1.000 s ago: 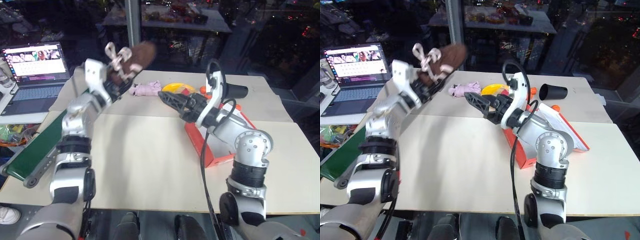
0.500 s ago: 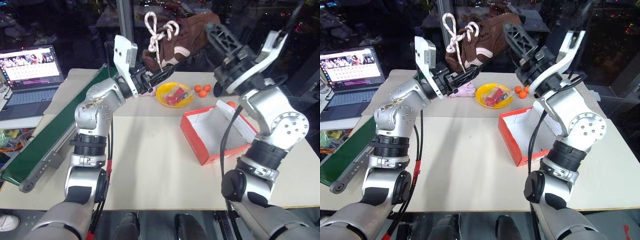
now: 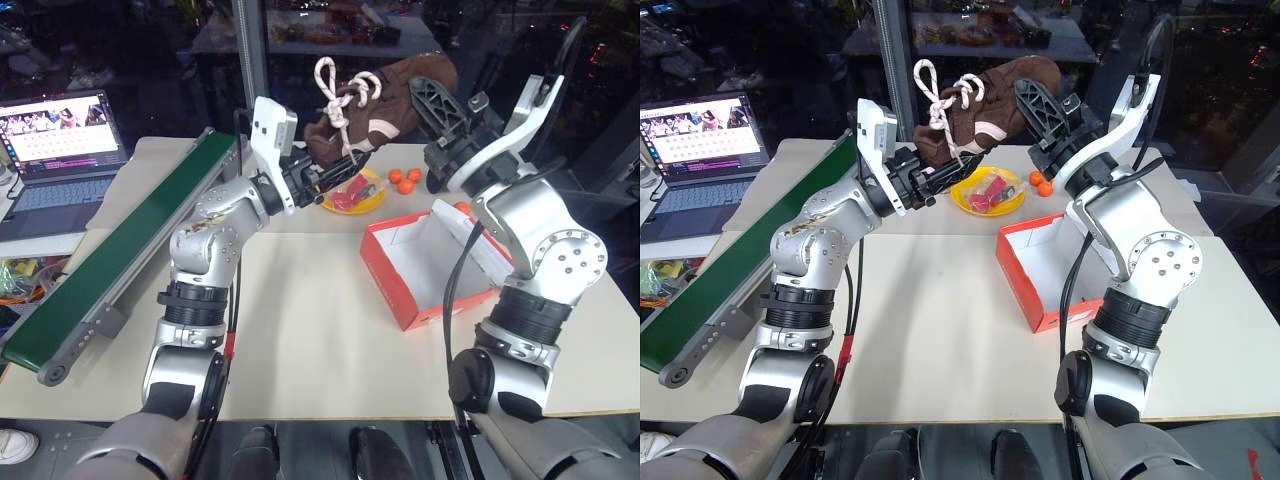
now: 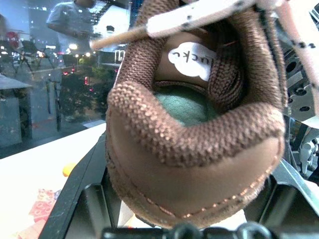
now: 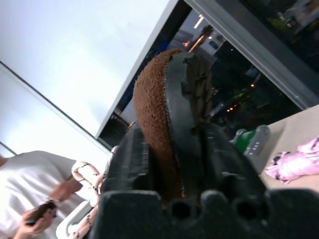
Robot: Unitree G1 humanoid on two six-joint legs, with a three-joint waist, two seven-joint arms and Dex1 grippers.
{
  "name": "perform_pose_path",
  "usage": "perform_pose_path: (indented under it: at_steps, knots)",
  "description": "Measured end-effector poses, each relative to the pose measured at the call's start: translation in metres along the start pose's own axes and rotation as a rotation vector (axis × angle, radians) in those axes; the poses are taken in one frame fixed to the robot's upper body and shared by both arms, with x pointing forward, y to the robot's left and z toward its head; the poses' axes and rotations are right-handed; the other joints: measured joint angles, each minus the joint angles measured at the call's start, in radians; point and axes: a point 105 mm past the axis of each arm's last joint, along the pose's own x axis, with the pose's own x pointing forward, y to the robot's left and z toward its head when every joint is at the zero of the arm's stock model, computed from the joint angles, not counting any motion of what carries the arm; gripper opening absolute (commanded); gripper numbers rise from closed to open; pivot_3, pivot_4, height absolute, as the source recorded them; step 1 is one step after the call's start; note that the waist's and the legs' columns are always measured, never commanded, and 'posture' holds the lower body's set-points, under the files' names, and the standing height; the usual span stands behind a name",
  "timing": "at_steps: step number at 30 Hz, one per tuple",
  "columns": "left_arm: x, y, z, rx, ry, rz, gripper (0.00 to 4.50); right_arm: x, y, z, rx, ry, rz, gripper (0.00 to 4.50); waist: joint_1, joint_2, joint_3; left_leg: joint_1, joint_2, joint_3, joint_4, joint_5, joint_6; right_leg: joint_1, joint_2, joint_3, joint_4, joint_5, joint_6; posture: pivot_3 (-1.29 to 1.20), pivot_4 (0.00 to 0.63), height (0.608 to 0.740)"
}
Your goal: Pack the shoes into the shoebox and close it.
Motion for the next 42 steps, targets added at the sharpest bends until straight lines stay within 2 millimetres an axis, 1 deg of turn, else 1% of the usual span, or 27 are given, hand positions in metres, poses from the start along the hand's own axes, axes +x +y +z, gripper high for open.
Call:
perform_pose_path:
  at_steps: [1, 2, 3, 4, 6, 8, 9, 12, 14, 15, 16, 18, 20, 22, 24, 26, 28, 30, 33, 35, 37, 42]
  knots:
    - [0.000, 0.000, -0.001, -0.001, 0.004, 0.002, 3.52, 0.000, -0.001, 0.001, -0.008, 0.000, -0.005, 0.44, 0.000, 0.000, 0.000, 0.000, 0.000, 0.000, 0.000, 0.000, 0.000, 0.000, 0.000, 0.000, 0.000, 0.000, 0.000, 0.00, 0.150, 0.740]
    - [-0.001, 0.001, -0.001, -0.007, 0.004, 0.006, 3.70, 0.000, -0.002, 0.002, -0.021, 0.002, -0.016, 0.44, -0.001, 0.000, 0.000, 0.000, 0.000, 0.000, 0.000, 0.000, 0.000, 0.000, 0.000, 0.000, 0.000, 0.000, 0.000, 0.00, 0.150, 0.740]
    - [-0.003, 0.001, -0.002, -0.024, -0.004, 0.005, 4.16, 0.000, -0.005, 0.002, -0.042, 0.015, -0.030, 0.43, -0.003, 0.000, 0.000, 0.000, 0.000, 0.000, 0.000, 0.000, 0.000, 0.000, 0.000, 0.000, 0.000, 0.000, 0.000, 0.00, 0.150, 0.740]
    - [-0.007, 0.001, -0.003, -0.034, -0.001, 0.007, 4.48, 0.001, -0.008, 0.002, -0.073, 0.027, -0.047, 0.42, -0.005, 0.000, 0.000, 0.000, 0.000, 0.000, 0.000, 0.000, 0.000, 0.000, 0.000, 0.000, 0.000, 0.000, 0.000, 0.00, 0.150, 0.740]
    - [-0.019, 0.006, -0.012, -0.042, 0.031, 0.036, 4.50, -0.004, -0.022, 0.014, -0.180, 0.038, -0.128, 0.41, -0.006, 0.001, 0.000, 0.000, 0.000, 0.000, 0.000, 0.000, 0.000, 0.000, 0.000, 0.000, 0.000, 0.000, 0.000, 0.00, 0.150, 0.740]
    - [-0.034, 0.019, -0.024, -0.053, 0.074, 0.111, 4.50, -0.009, -0.033, 0.032, -0.288, 0.040, -0.196, 0.41, -0.005, 0.002, 0.001, 0.000, -0.001, 0.000, 0.000, 0.000, 0.000, 0.000, 0.000, 0.001, 0.000, 0.000, 0.000, 0.00, 0.150, 0.740]
    - [-0.040, 0.024, -0.028, -0.055, 0.095, 0.142, 4.50, -0.011, -0.034, 0.040, -0.342, 0.043, -0.213, 0.41, -0.004, 0.002, 0.002, 0.000, -0.001, 0.000, 0.000, 0.000, 0.000, 0.000, 0.000, 0.001, 0.000, 0.000, 0.000, 0.00, 0.150, 0.740]
    - [-0.059, 0.037, -0.040, -0.063, 0.145, 0.225, 4.50, -0.016, -0.034, 0.067, -0.611, 0.101, -0.270, 0.41, -0.003, 0.006, 0.004, -0.001, -0.001, 0.000, -0.001, 0.000, 0.000, -0.001, 0.000, 0.001, -0.002, 0.000, 0.000, 0.00, 0.150, 0.740]
    - [-0.067, 0.041, -0.047, -0.077, 0.165, 0.260, 4.50, -0.022, -0.037, 0.077, -0.748, 0.163, -0.307, 0.41, 0.000, 0.006, 0.004, -0.001, -0.001, 0.000, -0.001, 0.000, 0.000, -0.001, 0.000, 0.001, -0.003, 0.000, 0.000, 0.00, 0.150, 0.740]
    - [-0.069, 0.041, -0.048, -0.076, 0.171, 0.269, 4.50, -0.025, -0.043, 0.078, -0.816, 0.218, -0.329, 0.41, 0.002, 0.006, 0.004, -0.001, -0.001, 0.000, -0.001, 0.000, 0.000, -0.001, 0.000, 0.001, -0.003, 0.000, 0.000, 0.00, 0.150, 0.740]
    - [-0.071, 0.040, -0.050, -0.077, 0.177, 0.276, 4.50, -0.032, -0.052, 0.077, -0.891, 0.303, -0.355, 0.41, 0.004, 0.006, 0.004, -0.001, -0.001, 0.000, -0.001, 0.000, 0.000, -0.001, 0.000, 0.001, -0.004, 0.000, 0.000, 0.00, 0.150, 0.740]
    - [-0.073, 0.039, -0.051, -0.071, 0.183, 0.287, 4.50, -0.044, -0.072, 0.066, -0.937, 0.440, -0.384, 0.41, 0.006, 0.005, 0.004, -0.001, -0.001, 0.000, -0.001, 0.000, 0.000, -0.001, 0.000, 0.001, -0.004, 0.000, 0.000, 0.00, 0.150, 0.740]
    - [-0.074, 0.036, -0.052, -0.064, 0.185, 0.290, 4.50, -0.055, -0.093, 0.047, -0.919, 0.566, -0.389, 0.41, 0.006, 0.005, 0.004, -0.001, -0.001, 0.001, 0.000, 0.000, 0.000, -0.001, 0.000, 0.002, -0.004, 0.000, 0.000, 0.00, 0.150, 0.740]
    - [-0.076, 0.033, -0.055, -0.060, 0.192, 0.293, 4.50, -0.072, -0.119, 0.027, -0.896, 0.694, -0.403, 0.41, 0.009, 0.006, 0.004, -0.001, -0.001, 0.001, 0.001, 0.000, 0.000, -0.001, 0.000, 0.002, -0.003, 0.000, 0.000, 0.00, 0.150, 0.740]
    - [-0.079, 0.032, -0.058, -0.061, 0.198, 0.305, 4.50, -0.088, -0.137, 0.014, -0.894, 0.775, -0.415, 0.41, 0.013, 0.006, 0.004, -0.001, -0.001, 0.001, 0.001, 0.000, 0.000, -0.001, 0.000, 0.002, -0.003, 0.000, 0.000, 0.00, 0.150, 0.740]
    - [-0.082, 0.033, -0.062, -0.068, 0.206, 0.322, 4.50, -0.098, -0.147, 0.008, -0.879, 0.821, -0.425, 0.41, 0.016, 0.006, 0.005, -0.001, -0.001, 0.001, 0.002, 0.000, 0.000, -0.001, 0.000, 0.002, -0.003, 0.000, 0.001, 0.00, 0.150, 0.740]
    - [-0.083, 0.032, -0.062, -0.067, 0.210, 0.330, 4.50, -0.103, -0.151, 0.003, -0.899, 0.860, -0.413, 0.41, 0.016, 0.006, 0.005, -0.001, -0.001, 0.001, 0.002, 0.000, 0.000, -0.001, 0.000, 0.002, -0.003, 0.000, 0.001, 0.00, 0.150, 0.740]
    - [-0.082, 0.031, -0.060, -0.064, 0.209, 0.331, 4.50, -0.105, -0.155, -0.001, -0.931, 0.899, -0.396, 0.41, 0.015, 0.006, 0.005, -0.001, -0.001, 0.001, 0.003, 0.000, 0.000, -0.001, 0.000, 0.002, -0.003, 0.000, 0.001, 0.00, 0.150, 0.740]
    - [-0.082, 0.029, -0.058, -0.058, 0.200, 0.332, 4.50, -0.110, -0.165, -0.008, -0.970, 0.971, -0.378, 0.41, 0.016, 0.006, 0.005, -0.001, -0.001, 0.001, 0.003, 0.000, 0.000, 0.000, 0.000, 0.002, -0.003, 0.000, 0.001, 0.00, 0.150, 0.740]
    - [-0.083, 0.030, -0.059, -0.063, 0.197, 0.344, 4.50, -0.110, -0.174, -0.013, -1.010, 1.039, -0.365, 0.41, 0.015, 0.007, 0.005, -0.001, -0.002, 0.001, 0.004, 0.000, 0.000, 0.000, 0.000, 0.002, -0.003, 0.000, 0.001, 0.00, 0.150, 0.740]
    - [-0.083, 0.029, -0.060, -0.071, 0.196, 0.348, 4.50, -0.105, -0.179, -0.015, -1.038, 1.077, -0.345, 0.41, 0.012, 0.007, 0.005, -0.001, -0.002, 0.001, 0.004, 0.000, 0.000, 0.000, 0.000, 0.002, -0.002, 0.001, 0.002, 0.00, 0.150, 0.740]
    - [-0.083, 0.026, -0.060, -0.075, 0.190, 0.359, 4.50, -0.082, -0.190, -0.023, -1.112, 1.149, -0.290, 0.41, 0.009, 0.007, 0.005, -0.001, -0.001, 0.001, 0.005, 0.000, 0.000, 0.001, 0.000, 0.002, -0.002, 0.001, 0.002, 0.00, 0.150, 0.740]
